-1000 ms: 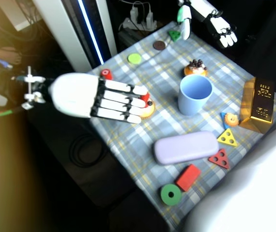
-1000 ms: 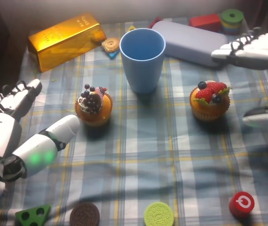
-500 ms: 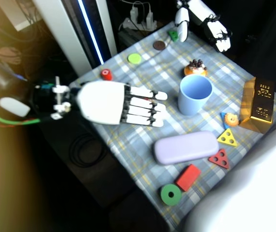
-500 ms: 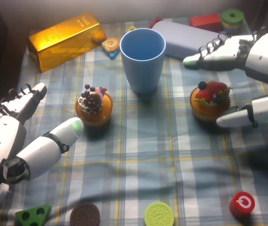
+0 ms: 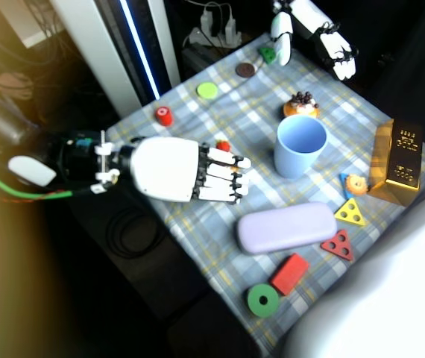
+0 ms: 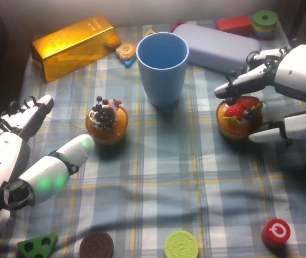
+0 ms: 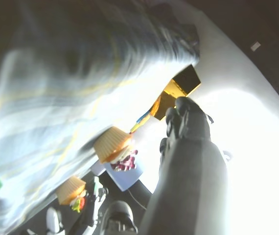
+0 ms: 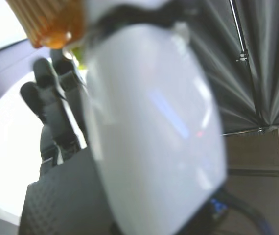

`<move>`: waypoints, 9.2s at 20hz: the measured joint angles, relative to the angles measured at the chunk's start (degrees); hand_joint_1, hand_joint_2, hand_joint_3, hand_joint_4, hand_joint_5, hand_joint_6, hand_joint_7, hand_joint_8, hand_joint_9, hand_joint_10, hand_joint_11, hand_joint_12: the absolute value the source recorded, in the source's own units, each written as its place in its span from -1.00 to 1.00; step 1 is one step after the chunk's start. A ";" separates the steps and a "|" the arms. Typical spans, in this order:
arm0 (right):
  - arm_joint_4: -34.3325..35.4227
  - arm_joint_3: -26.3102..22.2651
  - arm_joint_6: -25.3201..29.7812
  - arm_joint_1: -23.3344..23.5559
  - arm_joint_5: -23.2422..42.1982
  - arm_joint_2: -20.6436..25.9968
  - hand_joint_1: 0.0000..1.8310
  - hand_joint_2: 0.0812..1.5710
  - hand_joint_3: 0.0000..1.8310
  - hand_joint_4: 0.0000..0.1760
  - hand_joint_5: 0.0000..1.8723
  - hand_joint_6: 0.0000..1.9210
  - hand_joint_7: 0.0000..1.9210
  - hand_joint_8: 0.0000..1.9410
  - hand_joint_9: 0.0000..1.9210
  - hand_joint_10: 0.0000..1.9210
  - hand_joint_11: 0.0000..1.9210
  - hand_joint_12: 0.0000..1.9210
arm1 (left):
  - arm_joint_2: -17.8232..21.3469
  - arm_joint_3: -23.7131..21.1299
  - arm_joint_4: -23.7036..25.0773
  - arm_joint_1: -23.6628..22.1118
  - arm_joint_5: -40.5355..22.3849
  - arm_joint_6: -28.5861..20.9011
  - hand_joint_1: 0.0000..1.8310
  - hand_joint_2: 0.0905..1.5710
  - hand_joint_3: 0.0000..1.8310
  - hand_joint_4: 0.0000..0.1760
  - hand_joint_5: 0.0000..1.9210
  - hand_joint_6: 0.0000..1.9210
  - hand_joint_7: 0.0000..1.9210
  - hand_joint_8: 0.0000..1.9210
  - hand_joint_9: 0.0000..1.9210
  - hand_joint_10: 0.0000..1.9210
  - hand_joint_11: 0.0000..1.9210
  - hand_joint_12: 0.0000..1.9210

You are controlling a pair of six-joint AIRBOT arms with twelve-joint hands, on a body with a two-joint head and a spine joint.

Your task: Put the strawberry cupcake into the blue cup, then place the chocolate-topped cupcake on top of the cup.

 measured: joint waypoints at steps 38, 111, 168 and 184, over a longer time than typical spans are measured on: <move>-8.17 6.64 2.12 24.50 -0.44 -6.14 0.16 0.29 -1.00 -1.00 -0.19 -0.67 -0.13 -0.38 -0.17 0.16 -0.28 0.61 | -1.03 1.07 -0.46 -0.20 2.58 -0.02 -0.93 0.31 -1.00 -0.07 -0.80 -0.99 -0.79 -0.99 -0.75 -1.00 -0.96 -0.65; 39.43 -31.28 -29.90 -43.74 42.75 23.74 -0.99 0.19 -1.00 -0.76 -0.92 -0.99 -0.78 -1.00 -0.81 -0.99 -0.89 -0.91 | 1.84 7.41 11.08 -13.44 11.87 0.94 0.14 0.32 -1.00 1.00 0.10 -0.13 -0.59 -1.00 -0.70 -1.00 -0.87 -0.73; 40.76 -30.97 -28.50 -45.88 42.66 21.07 -1.00 0.22 -1.00 -0.49 -0.92 -0.99 -0.82 -1.00 -0.88 -0.99 -0.99 -0.82 | -10.64 27.45 16.83 -30.77 29.66 -8.83 0.14 0.32 -1.00 0.99 0.09 -0.14 -0.64 -0.99 -0.61 -1.00 -1.00 -0.30; 40.76 -30.97 -28.39 -45.90 42.34 20.98 -1.00 0.22 -1.00 -0.40 -0.91 -1.00 -0.83 -1.00 -0.87 -1.00 -0.99 -0.83 | -8.79 25.53 17.57 -30.71 27.96 -8.81 0.03 0.15 -1.00 0.49 -0.03 -1.00 -0.65 -1.00 -0.66 -0.99 -1.00 -0.53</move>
